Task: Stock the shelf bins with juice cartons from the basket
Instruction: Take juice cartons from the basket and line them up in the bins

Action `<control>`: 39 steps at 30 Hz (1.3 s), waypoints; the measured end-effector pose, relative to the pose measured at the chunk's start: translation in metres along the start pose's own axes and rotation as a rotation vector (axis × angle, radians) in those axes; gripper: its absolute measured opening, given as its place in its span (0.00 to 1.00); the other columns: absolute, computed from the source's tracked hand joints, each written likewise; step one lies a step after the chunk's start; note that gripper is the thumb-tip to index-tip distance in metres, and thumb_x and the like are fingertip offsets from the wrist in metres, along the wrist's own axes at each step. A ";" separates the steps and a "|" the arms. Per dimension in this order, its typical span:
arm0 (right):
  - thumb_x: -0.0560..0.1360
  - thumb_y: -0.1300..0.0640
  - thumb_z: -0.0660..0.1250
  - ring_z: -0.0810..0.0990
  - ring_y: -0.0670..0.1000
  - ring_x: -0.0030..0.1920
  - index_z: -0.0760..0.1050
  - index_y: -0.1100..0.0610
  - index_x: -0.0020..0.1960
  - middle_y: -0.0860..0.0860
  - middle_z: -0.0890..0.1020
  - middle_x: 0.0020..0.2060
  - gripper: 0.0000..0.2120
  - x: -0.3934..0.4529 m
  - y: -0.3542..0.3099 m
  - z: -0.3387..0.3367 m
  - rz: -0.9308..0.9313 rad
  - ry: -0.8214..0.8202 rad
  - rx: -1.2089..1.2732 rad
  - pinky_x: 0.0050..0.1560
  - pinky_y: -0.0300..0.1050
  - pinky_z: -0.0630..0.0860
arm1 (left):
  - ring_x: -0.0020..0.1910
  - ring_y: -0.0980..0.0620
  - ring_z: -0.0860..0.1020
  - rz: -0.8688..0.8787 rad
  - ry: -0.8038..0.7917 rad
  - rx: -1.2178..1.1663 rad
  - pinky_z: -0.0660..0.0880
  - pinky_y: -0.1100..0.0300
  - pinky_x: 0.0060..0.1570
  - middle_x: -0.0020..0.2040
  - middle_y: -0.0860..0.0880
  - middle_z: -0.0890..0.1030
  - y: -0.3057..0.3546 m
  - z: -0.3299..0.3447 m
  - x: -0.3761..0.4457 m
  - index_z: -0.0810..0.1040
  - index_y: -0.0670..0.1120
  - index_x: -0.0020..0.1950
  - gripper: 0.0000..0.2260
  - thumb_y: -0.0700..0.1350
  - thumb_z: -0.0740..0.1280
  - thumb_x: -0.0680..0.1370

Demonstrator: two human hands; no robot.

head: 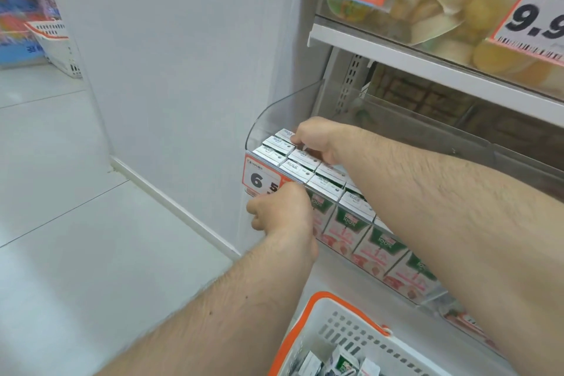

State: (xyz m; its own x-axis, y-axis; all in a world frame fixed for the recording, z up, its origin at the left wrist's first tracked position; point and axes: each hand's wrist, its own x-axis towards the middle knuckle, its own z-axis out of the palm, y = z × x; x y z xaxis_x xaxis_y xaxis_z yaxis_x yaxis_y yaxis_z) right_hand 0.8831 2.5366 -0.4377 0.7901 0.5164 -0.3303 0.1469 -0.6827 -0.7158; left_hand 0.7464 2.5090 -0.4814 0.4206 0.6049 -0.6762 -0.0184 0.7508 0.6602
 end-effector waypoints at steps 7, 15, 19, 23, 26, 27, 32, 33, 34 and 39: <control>0.78 0.51 0.65 0.79 0.53 0.48 0.76 0.60 0.61 0.54 0.82 0.54 0.16 -0.020 0.016 -0.013 -0.143 0.144 -0.192 0.50 0.47 0.78 | 0.60 0.44 0.71 -0.179 -0.132 0.187 0.68 0.42 0.65 0.70 0.48 0.69 -0.013 -0.010 -0.013 0.66 0.46 0.70 0.25 0.36 0.60 0.72; 0.75 0.56 0.64 0.79 0.51 0.51 0.80 0.52 0.48 0.48 0.82 0.48 0.06 -0.111 0.061 -0.041 -0.337 0.376 -0.487 0.51 0.44 0.75 | 0.53 0.44 0.79 -0.149 -0.565 0.702 0.71 0.43 0.59 0.53 0.48 0.75 -0.031 -0.024 -0.059 0.75 0.48 0.52 0.08 0.43 0.63 0.73; 0.73 0.58 0.62 0.80 0.55 0.48 0.79 0.51 0.42 0.51 0.84 0.44 0.07 -0.165 0.092 -0.045 -0.417 0.513 -0.548 0.50 0.48 0.77 | 0.48 0.47 0.79 -0.020 -0.683 0.959 0.72 0.50 0.53 0.49 0.48 0.75 -0.056 -0.026 -0.069 0.75 0.49 0.51 0.06 0.45 0.63 0.76; 0.69 0.58 0.62 0.79 0.58 0.43 0.80 0.57 0.38 0.53 0.82 0.37 0.08 -0.216 0.128 -0.038 -0.645 0.685 -0.599 0.46 0.50 0.71 | 0.45 0.49 0.78 0.121 -0.786 1.276 0.71 0.54 0.47 0.50 0.49 0.76 -0.088 -0.032 -0.073 0.75 0.47 0.52 0.06 0.46 0.64 0.77; 0.66 0.57 0.62 0.77 0.58 0.35 0.77 0.56 0.32 0.51 0.79 0.30 0.08 -0.245 0.169 -0.028 -0.796 0.767 -0.601 0.39 0.49 0.70 | 0.45 0.49 0.76 0.187 -0.883 1.505 0.69 0.56 0.45 0.52 0.49 0.76 -0.115 -0.036 -0.070 0.75 0.46 0.57 0.09 0.47 0.64 0.79; 0.66 0.56 0.62 0.77 0.57 0.34 0.77 0.57 0.32 0.51 0.79 0.29 0.08 -0.252 0.185 -0.023 -0.801 0.760 -0.589 0.39 0.49 0.69 | 0.44 0.50 0.75 0.195 -0.893 1.564 0.69 0.56 0.45 0.52 0.49 0.76 -0.124 -0.037 -0.068 0.75 0.45 0.58 0.10 0.47 0.63 0.79; 0.69 0.58 0.64 0.74 0.49 0.35 0.79 0.57 0.35 0.47 0.78 0.32 0.07 -0.272 0.270 -0.002 -0.501 0.665 -0.380 0.43 0.44 0.69 | 0.39 0.49 0.74 0.225 -0.860 1.839 0.64 0.63 0.31 0.45 0.44 0.78 -0.165 -0.047 -0.048 0.77 0.43 0.54 0.09 0.44 0.63 0.77; 0.70 0.59 0.65 0.73 0.47 0.36 0.80 0.56 0.37 0.45 0.78 0.32 0.07 -0.273 0.287 0.000 -0.394 0.626 -0.338 0.42 0.43 0.70 | 0.35 0.50 0.72 0.217 -0.870 1.891 0.63 0.64 0.28 0.42 0.45 0.76 -0.172 -0.050 -0.046 0.76 0.42 0.53 0.08 0.43 0.63 0.78; 0.71 0.60 0.65 0.73 0.46 0.36 0.81 0.56 0.38 0.44 0.78 0.33 0.06 -0.273 0.303 0.001 -0.284 0.582 -0.303 0.42 0.42 0.70 | 0.32 0.51 0.69 0.222 -0.874 1.933 0.62 0.63 0.28 0.39 0.46 0.74 -0.180 -0.052 -0.042 0.76 0.42 0.52 0.07 0.43 0.62 0.78; 0.75 0.62 0.64 0.79 0.47 0.37 0.80 0.55 0.41 0.47 0.82 0.37 0.08 -0.274 0.374 0.021 0.085 0.394 -0.215 0.43 0.42 0.77 | 0.29 0.53 0.64 0.220 -0.805 2.031 0.61 0.60 0.29 0.32 0.43 0.68 -0.229 -0.067 -0.014 0.70 0.43 0.35 0.11 0.40 0.61 0.77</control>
State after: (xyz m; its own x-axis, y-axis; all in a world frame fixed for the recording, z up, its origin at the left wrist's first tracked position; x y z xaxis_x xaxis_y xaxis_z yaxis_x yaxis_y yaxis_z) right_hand 0.7085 2.1505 -0.6280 0.9648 0.2462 -0.0927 0.1594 -0.8273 -0.5388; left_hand 0.6839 2.3470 -0.6451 0.7355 0.0061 -0.6775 0.3746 -0.8369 0.3992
